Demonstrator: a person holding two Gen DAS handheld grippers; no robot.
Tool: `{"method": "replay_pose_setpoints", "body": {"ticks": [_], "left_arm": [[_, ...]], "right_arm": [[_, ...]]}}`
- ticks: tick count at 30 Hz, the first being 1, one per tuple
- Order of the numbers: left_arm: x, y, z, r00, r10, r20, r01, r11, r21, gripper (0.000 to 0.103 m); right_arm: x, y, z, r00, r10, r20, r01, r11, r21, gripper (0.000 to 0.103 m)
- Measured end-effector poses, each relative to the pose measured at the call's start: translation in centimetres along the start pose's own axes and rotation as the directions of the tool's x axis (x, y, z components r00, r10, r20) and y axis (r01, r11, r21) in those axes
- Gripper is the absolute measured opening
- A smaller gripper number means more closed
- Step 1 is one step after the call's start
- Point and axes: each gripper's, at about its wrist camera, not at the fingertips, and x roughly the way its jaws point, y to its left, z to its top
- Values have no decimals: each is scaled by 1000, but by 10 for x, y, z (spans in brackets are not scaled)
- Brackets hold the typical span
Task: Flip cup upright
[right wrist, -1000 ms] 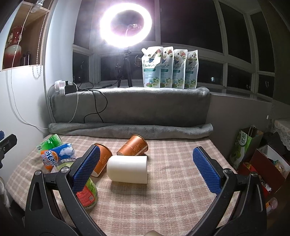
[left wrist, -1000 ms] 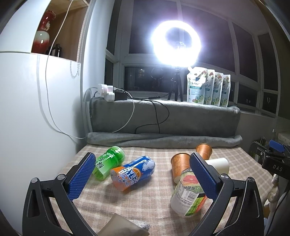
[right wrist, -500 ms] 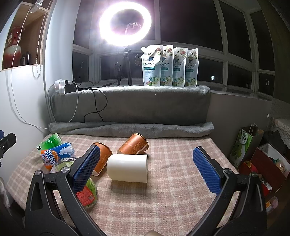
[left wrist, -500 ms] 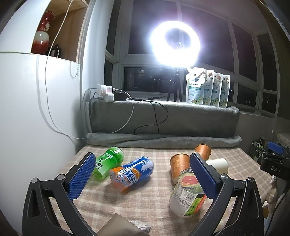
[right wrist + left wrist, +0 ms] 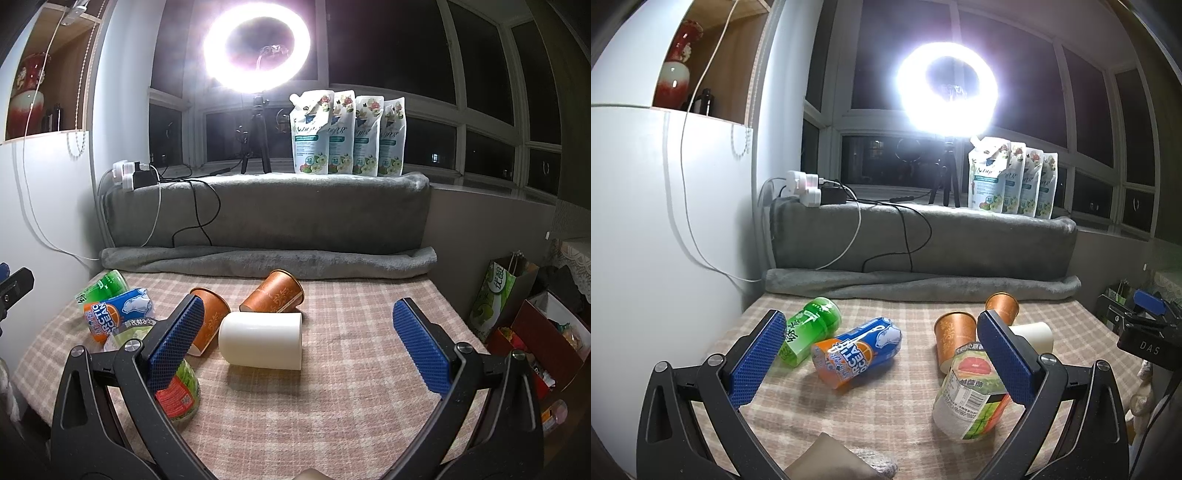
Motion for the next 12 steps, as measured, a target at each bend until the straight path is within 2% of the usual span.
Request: {"method": "replay_pose_setpoints", "body": {"ticks": [12], "left_arm": [[3, 2, -2, 1000, -5, -21, 5, 1000, -21, 103]], "right_arm": [[2, 4, -6, 999, 32, -30, -32, 999, -8, 103]]}}
